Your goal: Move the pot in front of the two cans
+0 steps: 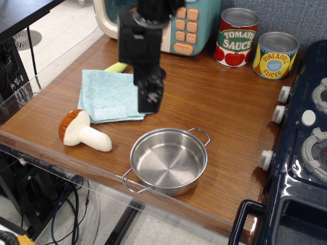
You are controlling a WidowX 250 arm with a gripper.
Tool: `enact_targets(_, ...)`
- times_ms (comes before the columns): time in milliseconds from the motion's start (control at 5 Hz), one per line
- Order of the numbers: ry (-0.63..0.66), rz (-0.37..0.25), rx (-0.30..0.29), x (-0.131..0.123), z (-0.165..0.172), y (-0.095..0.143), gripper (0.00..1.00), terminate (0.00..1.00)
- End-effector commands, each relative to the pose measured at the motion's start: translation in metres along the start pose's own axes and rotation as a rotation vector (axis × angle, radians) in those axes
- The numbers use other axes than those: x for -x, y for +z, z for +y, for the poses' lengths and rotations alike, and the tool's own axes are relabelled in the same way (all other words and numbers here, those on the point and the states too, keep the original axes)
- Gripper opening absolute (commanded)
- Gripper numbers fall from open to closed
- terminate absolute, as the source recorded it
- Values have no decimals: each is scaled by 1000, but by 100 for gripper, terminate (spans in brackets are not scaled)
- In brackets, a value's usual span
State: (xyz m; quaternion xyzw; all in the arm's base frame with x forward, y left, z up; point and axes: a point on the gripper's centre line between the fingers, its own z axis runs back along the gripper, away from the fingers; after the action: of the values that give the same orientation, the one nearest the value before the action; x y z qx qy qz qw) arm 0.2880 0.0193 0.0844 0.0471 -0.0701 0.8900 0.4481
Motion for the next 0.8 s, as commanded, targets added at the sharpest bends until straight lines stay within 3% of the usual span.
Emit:
enact_targets(0, 7, -57, -11, 19, 13, -34, 100, 0)
enact_targets(400, 4, -102, -92, 32, 16, -54, 100, 0)
enact_targets(600, -13, -114, -87, 35, 15, -53, 0, 0)
